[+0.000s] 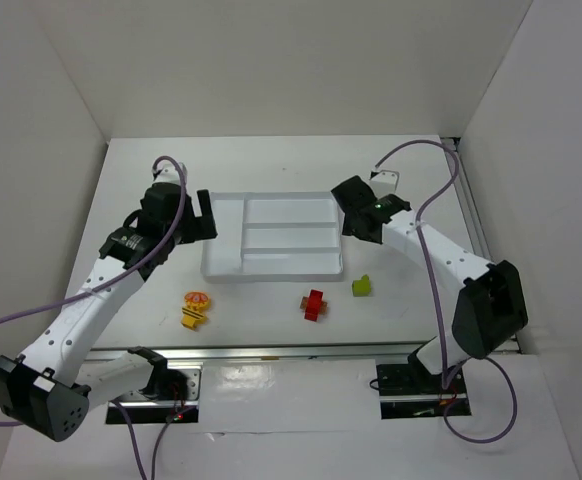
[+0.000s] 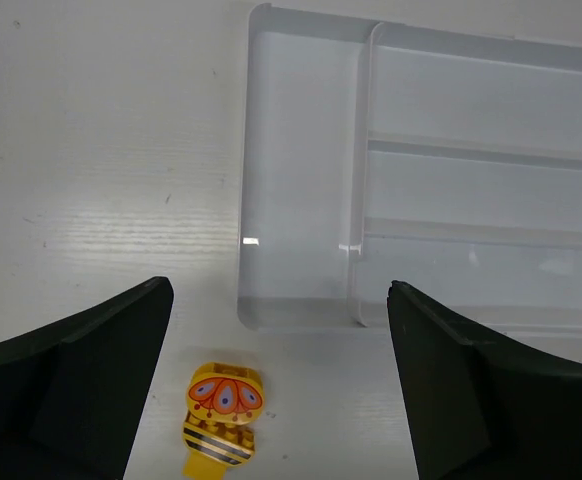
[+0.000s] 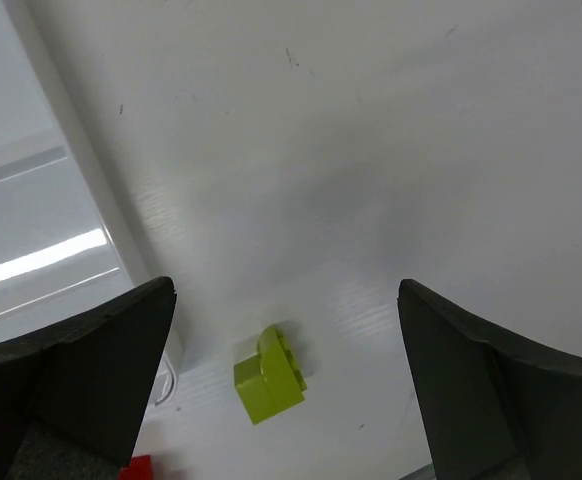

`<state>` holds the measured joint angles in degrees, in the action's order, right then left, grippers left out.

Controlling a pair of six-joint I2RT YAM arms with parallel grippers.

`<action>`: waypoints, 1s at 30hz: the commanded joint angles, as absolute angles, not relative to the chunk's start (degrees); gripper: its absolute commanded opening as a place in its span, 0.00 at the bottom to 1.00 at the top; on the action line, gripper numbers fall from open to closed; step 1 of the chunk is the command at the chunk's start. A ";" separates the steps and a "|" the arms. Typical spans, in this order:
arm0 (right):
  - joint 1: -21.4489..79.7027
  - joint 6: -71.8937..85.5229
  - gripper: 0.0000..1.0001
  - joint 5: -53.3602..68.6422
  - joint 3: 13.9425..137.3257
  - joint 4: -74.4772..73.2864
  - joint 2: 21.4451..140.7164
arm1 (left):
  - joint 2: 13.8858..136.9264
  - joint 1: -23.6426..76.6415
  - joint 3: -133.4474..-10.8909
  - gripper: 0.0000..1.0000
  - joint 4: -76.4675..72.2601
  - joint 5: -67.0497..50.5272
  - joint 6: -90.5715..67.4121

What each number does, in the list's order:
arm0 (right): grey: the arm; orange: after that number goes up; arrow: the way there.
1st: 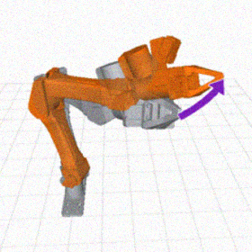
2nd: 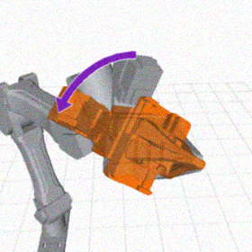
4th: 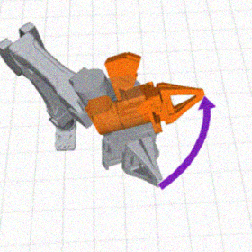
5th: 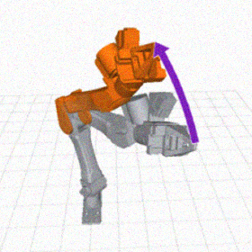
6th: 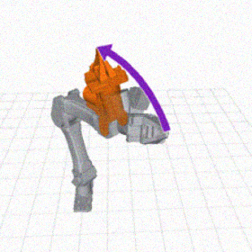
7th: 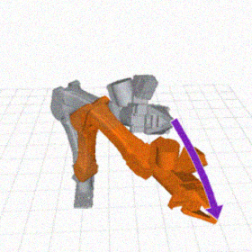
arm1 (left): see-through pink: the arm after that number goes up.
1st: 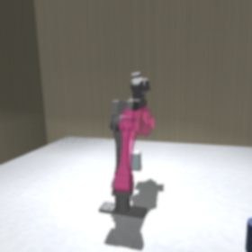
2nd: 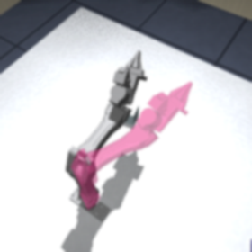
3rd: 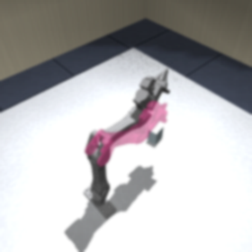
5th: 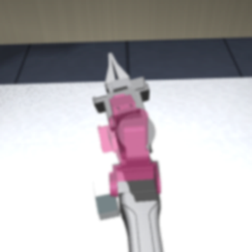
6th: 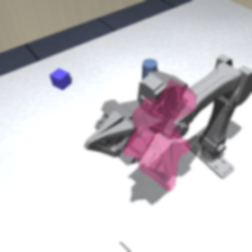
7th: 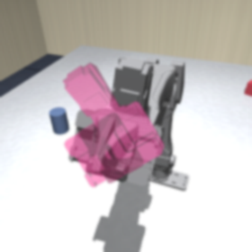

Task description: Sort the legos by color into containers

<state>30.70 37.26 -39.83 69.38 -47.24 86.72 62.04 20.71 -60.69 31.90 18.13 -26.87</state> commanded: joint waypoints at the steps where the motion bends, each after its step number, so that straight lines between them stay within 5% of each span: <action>1: 31.64 39.11 1.00 -39.11 68.82 -46.31 82.63 | 61.70 20.48 -63.19 1.00 32.26 16.09 -25.40; 7: 38.47 46.12 1.00 -37.08 66.45 -49.12 76.82 | 61.70 20.48 -62.67 1.00 32.26 13.71 -26.54; 11: 55.24 57.99 0.95 -45.61 64.86 -53.60 75.32 | 63.45 20.48 -63.28 1.00 33.31 13.18 -27.60; 17: 68.61 72.67 0.91 -46.23 71.01 -62.14 86.38 | 62.75 21.01 -63.28 1.00 34.54 13.71 -28.12; 21: 69.26 72.69 0.75 -40.54 69.36 -52.34 87.11 | 62.75 21.01 -62.67 1.00 36.12 14.24 -28.65; 30: 64.08 67.33 0.80 -30.86 60.65 -43.60 85.25 | 63.45 21.01 -63.19 1.00 37.18 14.24 -27.51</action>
